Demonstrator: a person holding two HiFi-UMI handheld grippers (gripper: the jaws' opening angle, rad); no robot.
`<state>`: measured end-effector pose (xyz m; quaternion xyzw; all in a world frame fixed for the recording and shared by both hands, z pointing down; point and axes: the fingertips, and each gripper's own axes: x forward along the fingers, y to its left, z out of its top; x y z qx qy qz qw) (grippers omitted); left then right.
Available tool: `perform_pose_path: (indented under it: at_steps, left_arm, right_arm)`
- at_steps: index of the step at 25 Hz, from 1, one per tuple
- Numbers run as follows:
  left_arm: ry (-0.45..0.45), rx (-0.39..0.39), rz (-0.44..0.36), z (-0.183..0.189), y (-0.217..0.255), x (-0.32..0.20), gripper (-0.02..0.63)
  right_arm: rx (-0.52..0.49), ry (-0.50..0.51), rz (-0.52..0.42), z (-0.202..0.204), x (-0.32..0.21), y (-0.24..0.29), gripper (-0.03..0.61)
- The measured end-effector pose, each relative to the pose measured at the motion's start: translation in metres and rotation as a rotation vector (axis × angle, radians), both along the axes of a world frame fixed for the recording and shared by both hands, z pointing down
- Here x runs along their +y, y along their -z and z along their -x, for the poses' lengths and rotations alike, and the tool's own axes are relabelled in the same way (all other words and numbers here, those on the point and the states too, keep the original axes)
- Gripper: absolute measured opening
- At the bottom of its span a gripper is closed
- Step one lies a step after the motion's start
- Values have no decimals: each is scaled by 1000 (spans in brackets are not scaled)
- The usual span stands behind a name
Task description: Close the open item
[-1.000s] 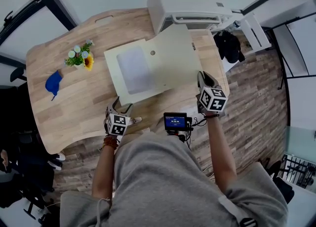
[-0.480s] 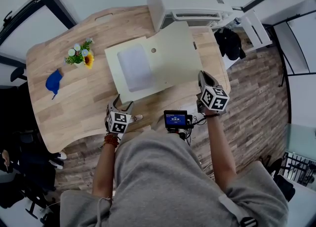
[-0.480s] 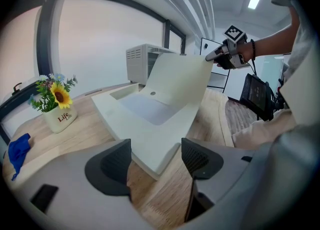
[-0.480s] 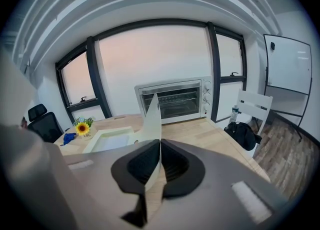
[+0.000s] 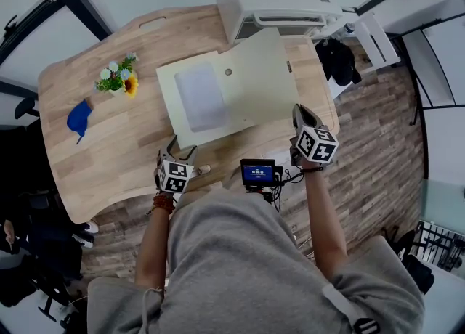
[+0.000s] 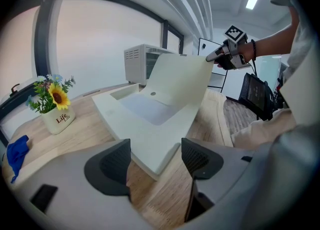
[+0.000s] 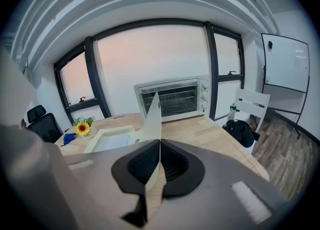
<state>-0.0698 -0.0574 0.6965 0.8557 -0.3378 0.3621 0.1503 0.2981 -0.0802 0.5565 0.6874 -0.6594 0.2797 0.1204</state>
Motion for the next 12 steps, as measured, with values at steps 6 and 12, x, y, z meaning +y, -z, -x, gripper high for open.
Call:
perform_pose_path:
  at_steps: [6,12]
  left_arm:
    - [-11,3,-4,-1,-1,1,314]
    - [-12,6,2,-1,0,1,314]
  right_arm:
    - [1,-5,2,1,6,0,14]
    - [1,-15,7,1,11,-1,14]
